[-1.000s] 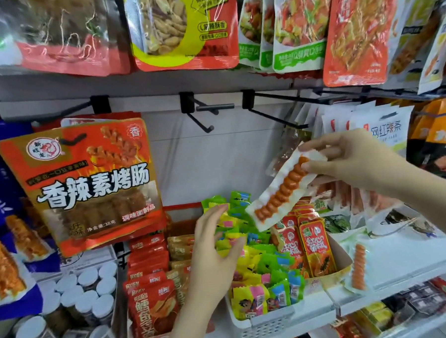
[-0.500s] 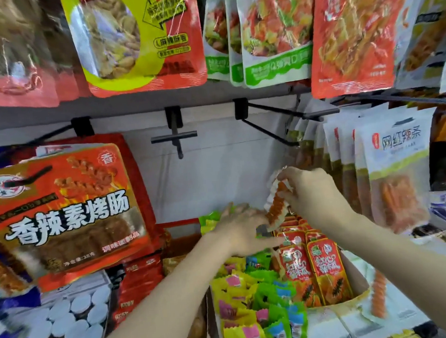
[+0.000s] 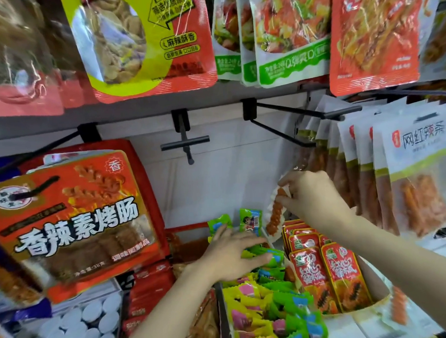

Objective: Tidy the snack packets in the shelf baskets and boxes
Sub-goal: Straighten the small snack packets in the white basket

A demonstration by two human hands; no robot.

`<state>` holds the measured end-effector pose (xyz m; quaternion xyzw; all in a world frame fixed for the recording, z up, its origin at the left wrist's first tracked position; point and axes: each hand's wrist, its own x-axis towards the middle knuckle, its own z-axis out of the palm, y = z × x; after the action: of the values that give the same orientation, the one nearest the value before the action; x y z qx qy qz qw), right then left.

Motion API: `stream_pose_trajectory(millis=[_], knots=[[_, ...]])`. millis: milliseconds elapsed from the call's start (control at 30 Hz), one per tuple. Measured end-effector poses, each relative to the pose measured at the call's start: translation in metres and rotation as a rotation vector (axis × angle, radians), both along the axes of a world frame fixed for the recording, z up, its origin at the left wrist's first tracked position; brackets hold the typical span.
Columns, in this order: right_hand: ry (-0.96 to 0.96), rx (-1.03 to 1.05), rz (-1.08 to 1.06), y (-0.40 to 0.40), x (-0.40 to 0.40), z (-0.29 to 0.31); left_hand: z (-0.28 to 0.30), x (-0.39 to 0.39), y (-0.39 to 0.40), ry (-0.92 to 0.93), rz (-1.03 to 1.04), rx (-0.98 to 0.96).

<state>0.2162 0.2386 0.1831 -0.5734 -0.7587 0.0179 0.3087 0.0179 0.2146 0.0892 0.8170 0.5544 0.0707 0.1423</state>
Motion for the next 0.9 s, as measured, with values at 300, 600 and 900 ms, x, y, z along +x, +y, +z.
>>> stream_pose_trajectory(millis=[300,600,900], knots=[[0.026,-0.061,-0.03,0.004,-0.017,0.004,-0.001,0.002,-0.006,-0.03,0.001,-0.004],[-0.224,-0.216,-0.04,0.03,-0.042,-0.009,0.001,0.004,-0.008,-0.066,0.009,0.043],[-0.219,-0.268,-0.041,0.043,-0.055,-0.004,-0.001,0.003,-0.008,-0.082,-0.018,0.013]])
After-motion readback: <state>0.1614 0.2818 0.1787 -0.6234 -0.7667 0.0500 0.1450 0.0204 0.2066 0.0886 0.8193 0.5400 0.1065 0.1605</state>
